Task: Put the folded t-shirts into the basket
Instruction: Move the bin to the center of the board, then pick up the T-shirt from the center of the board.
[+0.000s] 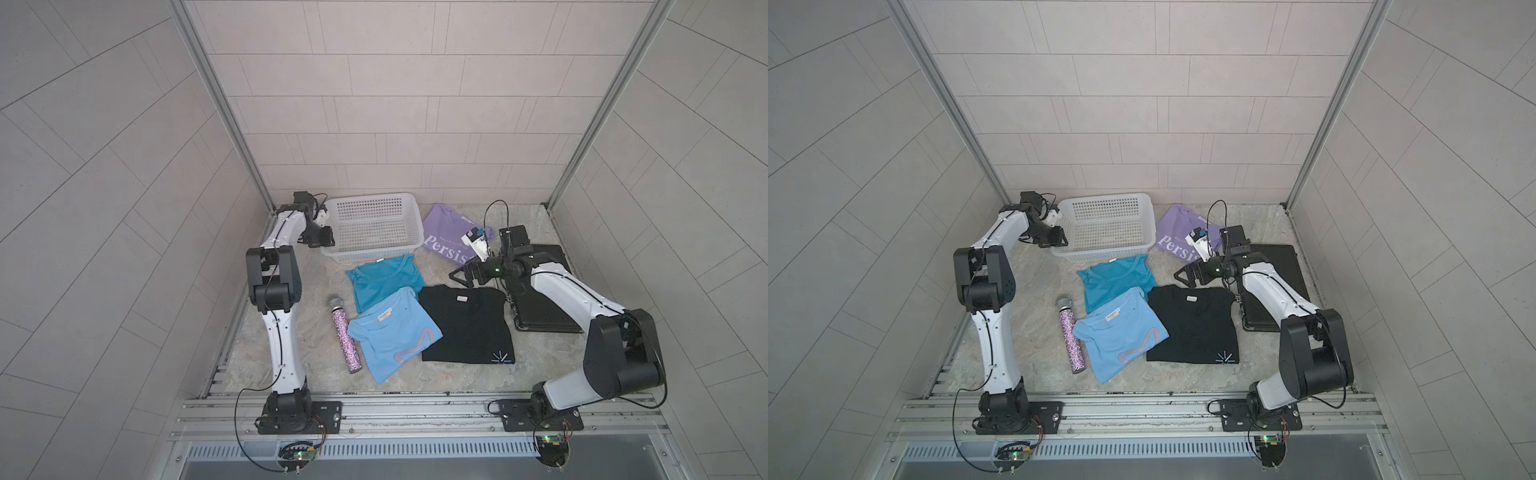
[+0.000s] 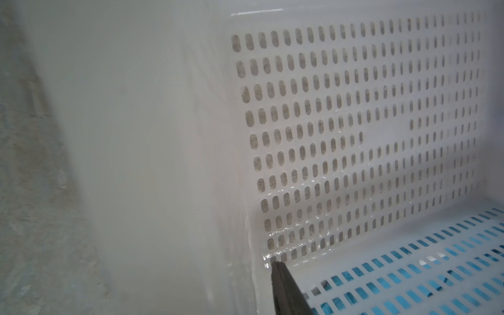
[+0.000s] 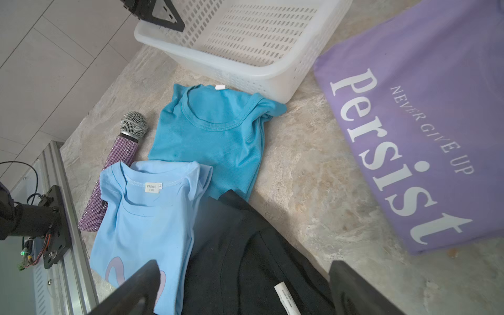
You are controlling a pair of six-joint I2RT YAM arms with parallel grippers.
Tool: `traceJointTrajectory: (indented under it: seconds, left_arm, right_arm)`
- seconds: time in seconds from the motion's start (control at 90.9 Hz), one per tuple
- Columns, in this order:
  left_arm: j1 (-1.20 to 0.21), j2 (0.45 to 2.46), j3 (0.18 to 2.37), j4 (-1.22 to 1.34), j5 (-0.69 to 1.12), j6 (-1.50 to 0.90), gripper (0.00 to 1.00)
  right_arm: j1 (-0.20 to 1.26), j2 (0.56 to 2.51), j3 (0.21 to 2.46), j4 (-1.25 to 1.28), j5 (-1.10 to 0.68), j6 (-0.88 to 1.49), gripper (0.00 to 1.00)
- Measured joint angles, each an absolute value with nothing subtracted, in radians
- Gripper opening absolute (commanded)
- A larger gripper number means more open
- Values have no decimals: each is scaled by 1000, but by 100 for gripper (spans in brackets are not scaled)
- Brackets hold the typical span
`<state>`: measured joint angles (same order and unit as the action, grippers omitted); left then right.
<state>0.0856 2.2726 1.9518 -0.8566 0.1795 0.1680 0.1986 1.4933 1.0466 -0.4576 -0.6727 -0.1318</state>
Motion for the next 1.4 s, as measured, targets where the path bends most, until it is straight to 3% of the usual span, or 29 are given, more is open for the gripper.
traceJointTrajectory:
  seconds: [0.319,0.495,0.715,0.968,1.045,1.233,1.398]
  left_arm:
    - [63,2277,1967,-881,184,216,34]
    - [70,2305,2026,-940,179,262,36]
    - [71,2316,2054,-973,177,253,51]
    - [83,2302,2039,-906,130,131,71]
    - [106,2235,1971,-865,122,109,82]
    - [179,1903,1721,-818,139,125,83]
    - [155,1629,1499,-863,253,250,83]
  right_arm:
    - [371,1543,1069,-467,-664,-147,95]
    - [389,1572,1089,-489,-672,-148,94]
    - [405,1587,1111,-496,-655,-146,93]
    - [482,1674,1161,-487,-595,-84,83]
    - [511,1714,1187,-485,-574,-52,80]
    - [579,1801,1246,-484,-512,15,77]
    - [612,1876,1310,-494,-481,38,76]
